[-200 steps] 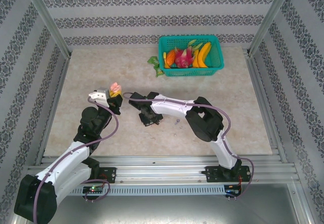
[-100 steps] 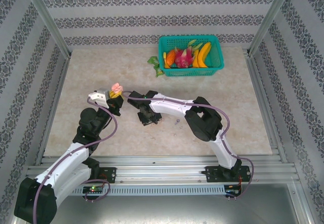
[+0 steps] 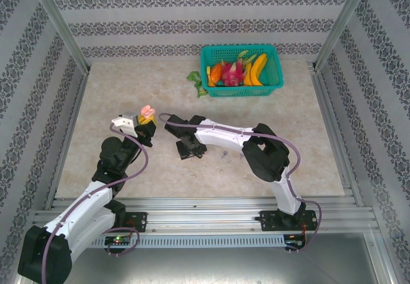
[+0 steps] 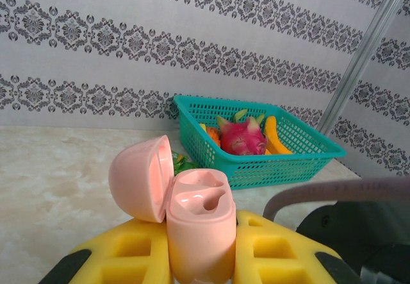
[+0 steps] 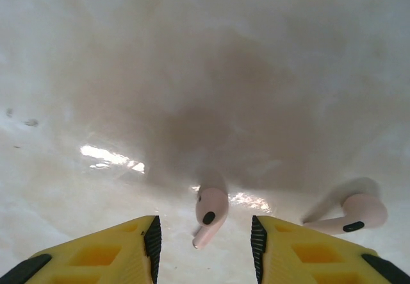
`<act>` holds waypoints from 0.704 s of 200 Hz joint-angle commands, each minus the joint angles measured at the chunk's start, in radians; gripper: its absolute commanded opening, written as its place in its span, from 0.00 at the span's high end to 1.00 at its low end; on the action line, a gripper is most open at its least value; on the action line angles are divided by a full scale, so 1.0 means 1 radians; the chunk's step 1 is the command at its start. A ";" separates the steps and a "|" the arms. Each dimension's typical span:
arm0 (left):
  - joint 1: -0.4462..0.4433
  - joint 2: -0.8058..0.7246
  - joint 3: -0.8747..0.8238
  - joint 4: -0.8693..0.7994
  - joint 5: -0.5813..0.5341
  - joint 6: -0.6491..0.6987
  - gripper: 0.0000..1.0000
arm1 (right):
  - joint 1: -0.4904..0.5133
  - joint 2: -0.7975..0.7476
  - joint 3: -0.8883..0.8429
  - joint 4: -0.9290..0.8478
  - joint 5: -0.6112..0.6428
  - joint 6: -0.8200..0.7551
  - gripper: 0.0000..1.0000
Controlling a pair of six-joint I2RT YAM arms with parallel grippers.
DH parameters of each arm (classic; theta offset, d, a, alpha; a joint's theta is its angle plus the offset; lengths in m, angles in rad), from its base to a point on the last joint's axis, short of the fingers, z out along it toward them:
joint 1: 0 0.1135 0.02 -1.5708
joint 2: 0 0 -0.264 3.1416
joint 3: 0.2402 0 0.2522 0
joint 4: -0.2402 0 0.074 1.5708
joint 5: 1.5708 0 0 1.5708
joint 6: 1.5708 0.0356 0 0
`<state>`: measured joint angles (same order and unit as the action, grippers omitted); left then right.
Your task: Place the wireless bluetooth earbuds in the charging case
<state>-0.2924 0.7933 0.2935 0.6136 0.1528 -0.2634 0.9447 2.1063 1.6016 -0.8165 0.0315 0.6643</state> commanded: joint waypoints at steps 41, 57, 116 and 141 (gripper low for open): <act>0.011 -0.011 0.004 0.028 -0.012 -0.006 1.00 | 0.003 0.005 0.002 0.043 -0.076 0.043 0.57; 0.012 -0.011 0.004 0.028 -0.012 -0.008 1.00 | 0.006 0.006 0.006 0.074 -0.115 0.041 0.58; 0.011 0.000 0.010 0.038 -0.010 -0.014 1.00 | 0.000 -0.060 -0.053 0.081 -0.025 0.068 0.58; 0.011 0.001 0.011 0.037 -0.008 -0.016 1.00 | -0.006 -0.068 -0.076 0.082 -0.002 0.066 0.58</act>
<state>-0.2924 0.7975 0.2935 0.6136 0.1493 -0.2634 0.9447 2.0777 1.5513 -0.7277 -0.0235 0.7120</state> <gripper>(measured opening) 0.210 0.417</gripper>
